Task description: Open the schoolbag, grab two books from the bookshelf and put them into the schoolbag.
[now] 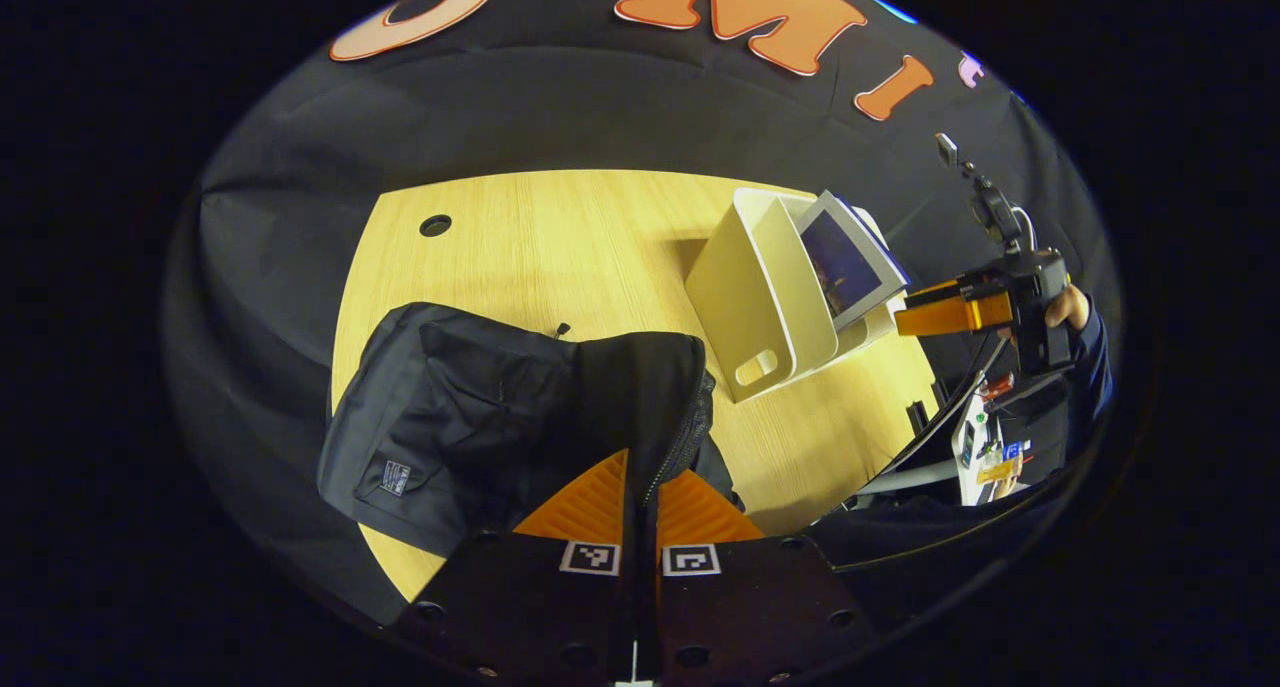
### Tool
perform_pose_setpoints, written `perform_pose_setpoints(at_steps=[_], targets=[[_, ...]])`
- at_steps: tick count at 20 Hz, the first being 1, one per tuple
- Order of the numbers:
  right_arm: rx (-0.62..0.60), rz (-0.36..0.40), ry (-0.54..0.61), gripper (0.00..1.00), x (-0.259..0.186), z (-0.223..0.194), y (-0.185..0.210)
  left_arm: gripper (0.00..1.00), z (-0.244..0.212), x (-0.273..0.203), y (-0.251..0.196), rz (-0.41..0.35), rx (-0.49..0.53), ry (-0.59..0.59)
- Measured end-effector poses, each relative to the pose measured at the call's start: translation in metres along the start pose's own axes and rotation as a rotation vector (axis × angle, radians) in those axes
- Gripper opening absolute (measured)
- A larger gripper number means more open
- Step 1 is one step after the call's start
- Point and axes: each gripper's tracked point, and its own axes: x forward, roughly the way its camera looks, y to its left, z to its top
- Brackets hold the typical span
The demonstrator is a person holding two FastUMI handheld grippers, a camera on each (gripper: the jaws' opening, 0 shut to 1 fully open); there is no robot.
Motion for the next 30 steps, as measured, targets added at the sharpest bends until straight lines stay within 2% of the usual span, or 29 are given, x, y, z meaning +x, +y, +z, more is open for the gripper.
perform_pose_setpoints(at_steps=[5, 10, 13, 15, 16, 17, 18, 19, 20, 21, 22, 23, 24, 27, 30], targets=[[0.003, -0.01, 0.024, 0.99, 0.008, 0.029, -0.01, 0.02, -0.003, -0.001, 0.002, 0.005, -0.036, -0.011], [0.052, -0.027, 0.073, 0.99, 0.042, 0.047, -0.022, 0.02, -0.003, -0.002, 0.005, 0.011, -0.056, -0.018], [0.072, -0.031, 0.091, 0.96, 0.056, 0.053, -0.022, 0.02, -0.004, -0.001, 0.004, 0.01, -0.063, -0.019], [0.077, -0.036, 0.102, 0.87, 0.06, 0.055, -0.021, 0.02, -0.003, 0.0, 0.005, 0.009, -0.068, -0.018], [0.076, -0.043, 0.109, 0.71, 0.063, 0.055, -0.022, 0.02, -0.002, 0.0, 0.005, 0.008, -0.067, -0.019], [0.086, -0.05, 0.111, 0.76, 0.065, 0.054, -0.021, 0.02, -0.003, 0.0, 0.005, 0.007, -0.067, -0.018], [0.091, -0.056, 0.121, 0.56, 0.065, 0.053, -0.019, 0.02, -0.003, 0.0, 0.005, 0.004, -0.064, -0.017], [0.086, -0.087, 0.123, 0.57, 0.064, 0.053, -0.023, 0.02, -0.003, 0.0, 0.004, 0.002, -0.064, -0.016], [0.089, -0.101, 0.126, 0.46, 0.065, 0.051, -0.028, 0.02, -0.003, 0.001, 0.005, -0.003, -0.06, -0.015], [0.086, -0.115, 0.144, 0.41, 0.063, 0.046, -0.029, 0.02, -0.003, 0.001, 0.005, -0.005, -0.06, -0.013], [0.086, -0.127, 0.142, 0.4, 0.061, 0.042, -0.028, 0.02, -0.003, 0.001, 0.004, -0.011, -0.054, -0.013], [0.086, -0.136, 0.142, 0.46, 0.058, 0.04, -0.028, 0.02, -0.002, 0.001, 0.005, -0.013, -0.052, -0.012], [0.091, -0.143, 0.137, 0.39, 0.056, 0.039, -0.028, 0.02, -0.003, 0.0, 0.004, -0.017, -0.046, -0.011], [0.094, -0.174, 0.131, 0.38, 0.045, 0.035, -0.027, 0.02, -0.002, 0.0, 0.004, -0.023, -0.028, -0.011], [0.119, -0.174, 0.122, 0.38, 0.038, 0.025, -0.022, 0.02, -0.005, -0.002, 0.004, -0.033, -0.01, -0.009]])
